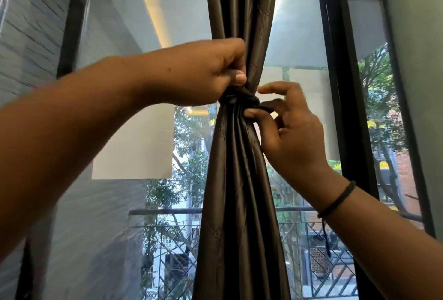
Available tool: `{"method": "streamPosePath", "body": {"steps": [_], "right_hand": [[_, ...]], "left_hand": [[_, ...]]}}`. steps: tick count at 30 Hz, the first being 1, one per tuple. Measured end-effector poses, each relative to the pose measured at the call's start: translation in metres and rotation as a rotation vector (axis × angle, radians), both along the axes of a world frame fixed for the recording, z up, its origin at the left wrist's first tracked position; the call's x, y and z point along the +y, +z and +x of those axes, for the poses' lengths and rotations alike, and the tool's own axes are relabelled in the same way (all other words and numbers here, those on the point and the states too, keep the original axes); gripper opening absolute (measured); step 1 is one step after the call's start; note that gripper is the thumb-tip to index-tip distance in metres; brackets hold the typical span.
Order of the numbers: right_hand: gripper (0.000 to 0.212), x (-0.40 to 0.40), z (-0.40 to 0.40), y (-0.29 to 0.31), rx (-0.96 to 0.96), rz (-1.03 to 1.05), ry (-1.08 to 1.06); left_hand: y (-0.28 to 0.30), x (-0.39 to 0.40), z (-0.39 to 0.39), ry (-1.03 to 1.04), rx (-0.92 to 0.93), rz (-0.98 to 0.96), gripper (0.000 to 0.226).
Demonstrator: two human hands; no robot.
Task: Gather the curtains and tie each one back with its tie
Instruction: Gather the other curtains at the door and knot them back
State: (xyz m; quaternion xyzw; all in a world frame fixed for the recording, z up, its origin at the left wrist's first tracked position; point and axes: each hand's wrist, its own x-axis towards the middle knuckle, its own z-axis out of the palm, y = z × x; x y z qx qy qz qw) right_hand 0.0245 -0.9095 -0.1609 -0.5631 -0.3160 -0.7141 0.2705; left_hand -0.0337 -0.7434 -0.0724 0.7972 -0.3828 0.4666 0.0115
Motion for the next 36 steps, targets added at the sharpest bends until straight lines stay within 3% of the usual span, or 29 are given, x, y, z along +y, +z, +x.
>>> {"method": "streamPosePath", "body": {"steps": [3, 6, 8, 13, 16, 24, 26, 29, 32, 36], "right_hand": [[0.022, 0.009, -0.006, -0.007, 0.088, 0.119, 0.100], [0.014, 0.016, -0.016, -0.014, 0.056, 0.144, 0.086], [0.013, 0.021, -0.023, -0.016, -0.021, 0.147, -0.008], [0.008, 0.021, -0.036, -0.014, -0.107, 0.063, -0.330], [0.010, 0.021, -0.040, -0.011, -0.082, 0.010, -0.429], [0.011, 0.023, -0.033, -0.025, 0.080, 0.000, -0.362], [0.008, 0.023, -0.030, -0.028, 0.081, 0.031, -0.303], [0.011, 0.026, -0.028, -0.031, 0.154, 0.051, -0.191], [0.012, 0.026, -0.027, -0.033, 0.178, 0.096, -0.180], [0.017, 0.029, -0.029, -0.030, 0.227, 0.133, -0.144]], "left_hand": [[0.003, -0.003, -0.006, 0.072, -0.300, 0.221, 0.008], [0.008, 0.001, -0.007, 0.065, -0.583, 0.379, 0.013], [0.009, 0.001, -0.006, -0.042, -0.503, 0.269, 0.023], [0.012, -0.004, 0.006, -0.349, 0.232, -0.166, 0.014], [0.010, -0.009, 0.018, -0.396, 0.424, -0.246, 0.015], [0.022, -0.008, 0.002, -0.189, 0.508, -0.151, 0.016], [0.022, -0.007, -0.001, -0.219, 0.479, -0.180, 0.008], [0.019, -0.004, 0.000, -0.241, 0.393, -0.251, 0.014], [0.013, -0.005, 0.004, -0.222, 0.218, -0.330, 0.014], [0.001, -0.005, 0.013, -0.164, 0.168, -0.393, 0.014]]}}
